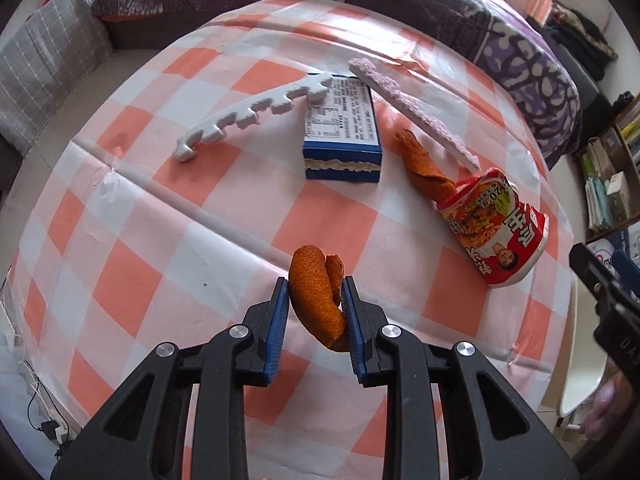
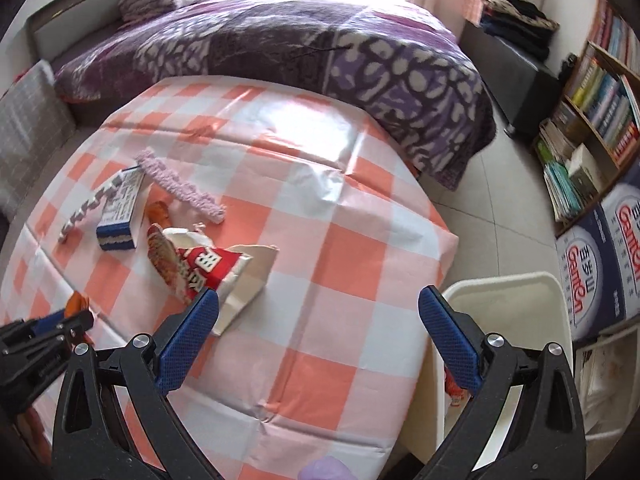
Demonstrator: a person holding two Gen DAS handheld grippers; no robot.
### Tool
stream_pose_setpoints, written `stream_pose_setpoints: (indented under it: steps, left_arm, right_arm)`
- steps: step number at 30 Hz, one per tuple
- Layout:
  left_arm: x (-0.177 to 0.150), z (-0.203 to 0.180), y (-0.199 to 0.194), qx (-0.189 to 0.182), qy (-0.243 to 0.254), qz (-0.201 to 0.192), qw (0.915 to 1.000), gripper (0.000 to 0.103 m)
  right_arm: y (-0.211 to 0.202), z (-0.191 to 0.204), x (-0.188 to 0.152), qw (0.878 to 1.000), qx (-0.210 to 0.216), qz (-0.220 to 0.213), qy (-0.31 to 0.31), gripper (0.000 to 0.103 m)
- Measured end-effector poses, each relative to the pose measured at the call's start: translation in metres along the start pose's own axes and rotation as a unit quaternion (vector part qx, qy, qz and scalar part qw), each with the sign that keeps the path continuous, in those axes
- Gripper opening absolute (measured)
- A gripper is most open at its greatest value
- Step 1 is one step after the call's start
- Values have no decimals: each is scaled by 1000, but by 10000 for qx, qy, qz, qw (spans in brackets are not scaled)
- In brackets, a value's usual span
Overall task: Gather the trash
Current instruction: 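Move back to the table and grasp the orange peel with the left gripper, then grasp the red noodle packet with the right gripper while the left gripper holds the peel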
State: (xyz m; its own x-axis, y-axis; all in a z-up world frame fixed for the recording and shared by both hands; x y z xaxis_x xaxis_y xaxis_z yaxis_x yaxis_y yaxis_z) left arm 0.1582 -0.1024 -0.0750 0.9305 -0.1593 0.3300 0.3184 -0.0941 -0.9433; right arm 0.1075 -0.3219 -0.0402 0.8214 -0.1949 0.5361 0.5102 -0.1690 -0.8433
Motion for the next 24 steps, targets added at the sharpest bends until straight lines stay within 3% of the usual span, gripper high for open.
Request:
stream_pose_setpoints:
  steps: [5,9,13,14,17,18,24]
  left_arm:
    - [9,17,-11,-165,-310,-71,9994,27]
    - [13,20,-12,-260,-415,-70,9988,27]
    - [14,24,-10,-298,-489,-19,9984,27]
    - [14,26,-9,-299,-506,-4,9983,27]
    - [14,30,-8,-295,-562,23,9980,27]
    - [13,31,-7,-289,-580,23,9979,27]
    - [15,39,-14,-252,-677,-104,9973,27]
  right_arm:
    - [16,55,8,9918,84,95,-1275,96]
    - [32,82,10,9731,-251,267,-2273,96]
    - [46,89,11,9639,-353,425,-2606,96]
    - [48,89,11,9630,-364,429,-2634,93]
    - [55,91,6,9634,-115,664,-2593,53]
    - [55,90,5,9658,-55,677,-2503,47]
    - [40,89,7,9818,507,453,-1774,44]
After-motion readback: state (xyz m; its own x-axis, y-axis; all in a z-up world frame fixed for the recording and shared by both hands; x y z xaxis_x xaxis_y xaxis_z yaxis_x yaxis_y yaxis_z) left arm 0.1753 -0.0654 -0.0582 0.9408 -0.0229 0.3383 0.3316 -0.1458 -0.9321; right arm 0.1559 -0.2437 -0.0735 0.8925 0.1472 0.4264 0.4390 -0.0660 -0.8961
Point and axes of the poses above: each gripper's, at about its wrist camera, not at the fingertips, and y roughly the way its jaws point, z to its left, x to its top, the point moved 6 cm from there along y, roughly the way its jaws point, and after that the axes turned 3 degrees about x, right-handed, at the moved point
